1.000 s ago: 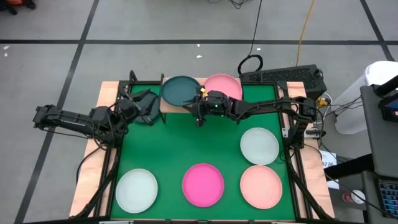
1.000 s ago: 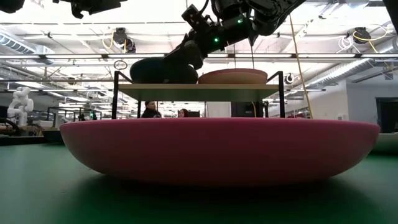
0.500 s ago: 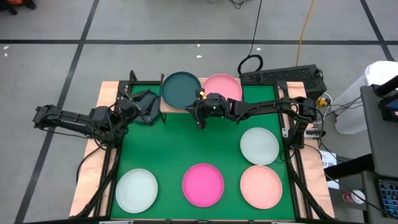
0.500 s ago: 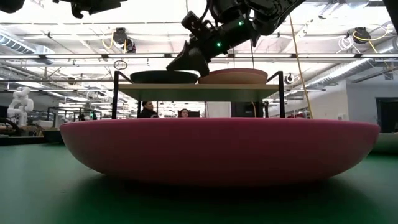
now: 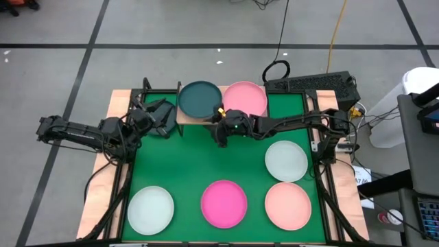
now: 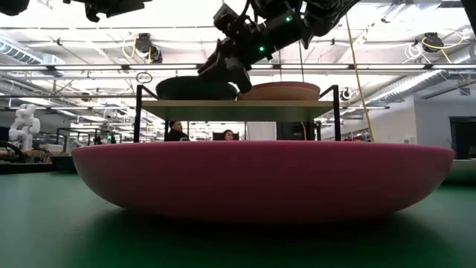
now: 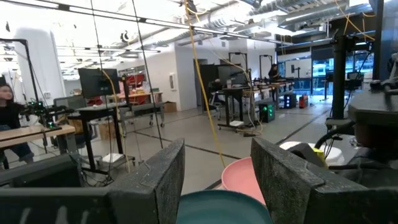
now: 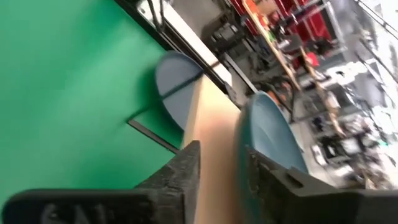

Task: Place and stack plates onto a shelf
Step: Stack the right dark blue plate on top of the light pink on the shelf

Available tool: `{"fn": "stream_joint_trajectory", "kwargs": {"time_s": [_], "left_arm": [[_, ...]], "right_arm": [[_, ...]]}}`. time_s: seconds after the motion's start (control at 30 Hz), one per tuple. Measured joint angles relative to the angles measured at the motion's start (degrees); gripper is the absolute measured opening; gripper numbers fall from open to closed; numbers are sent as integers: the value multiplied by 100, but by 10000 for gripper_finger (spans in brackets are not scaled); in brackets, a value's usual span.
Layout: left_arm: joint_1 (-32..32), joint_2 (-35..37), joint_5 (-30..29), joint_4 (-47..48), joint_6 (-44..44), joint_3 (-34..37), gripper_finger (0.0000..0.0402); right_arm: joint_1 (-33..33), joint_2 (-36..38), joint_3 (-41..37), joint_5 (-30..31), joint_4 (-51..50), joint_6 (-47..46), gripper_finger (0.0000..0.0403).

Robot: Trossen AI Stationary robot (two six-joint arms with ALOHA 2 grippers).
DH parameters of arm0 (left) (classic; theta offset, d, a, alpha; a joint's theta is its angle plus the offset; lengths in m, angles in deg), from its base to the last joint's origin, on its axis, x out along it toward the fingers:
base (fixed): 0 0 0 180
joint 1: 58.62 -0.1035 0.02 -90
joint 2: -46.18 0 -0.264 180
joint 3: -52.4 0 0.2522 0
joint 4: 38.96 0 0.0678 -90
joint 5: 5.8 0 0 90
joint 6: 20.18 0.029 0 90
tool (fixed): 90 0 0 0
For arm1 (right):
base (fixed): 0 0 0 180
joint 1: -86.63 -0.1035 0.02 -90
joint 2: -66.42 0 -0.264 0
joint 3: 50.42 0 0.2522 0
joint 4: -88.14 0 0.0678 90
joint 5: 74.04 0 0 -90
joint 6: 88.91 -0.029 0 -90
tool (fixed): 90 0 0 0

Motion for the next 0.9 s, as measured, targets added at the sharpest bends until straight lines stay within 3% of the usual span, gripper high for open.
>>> {"fn": "stream_joint_trajectory", "kwargs": {"time_s": [0.23, 0.67, 0.77, 0.9], "left_arm": [[0, 0, 0, 0, -15, 0, 191], [0, 0, 0, 1, -32, 0, 191], [0, 0, 0, 2, -31, 0, 191], [0, 0, 0, 2, -31, 0, 191]], "right_arm": [[5, 0, 0, 634, 314, -15, 141], [256, 0, 0, 636, -292, -382, 134], [281, 0, 0, 632, -291, -349, 107], [275, 0, 0, 612, -284, -145, 27]]}}
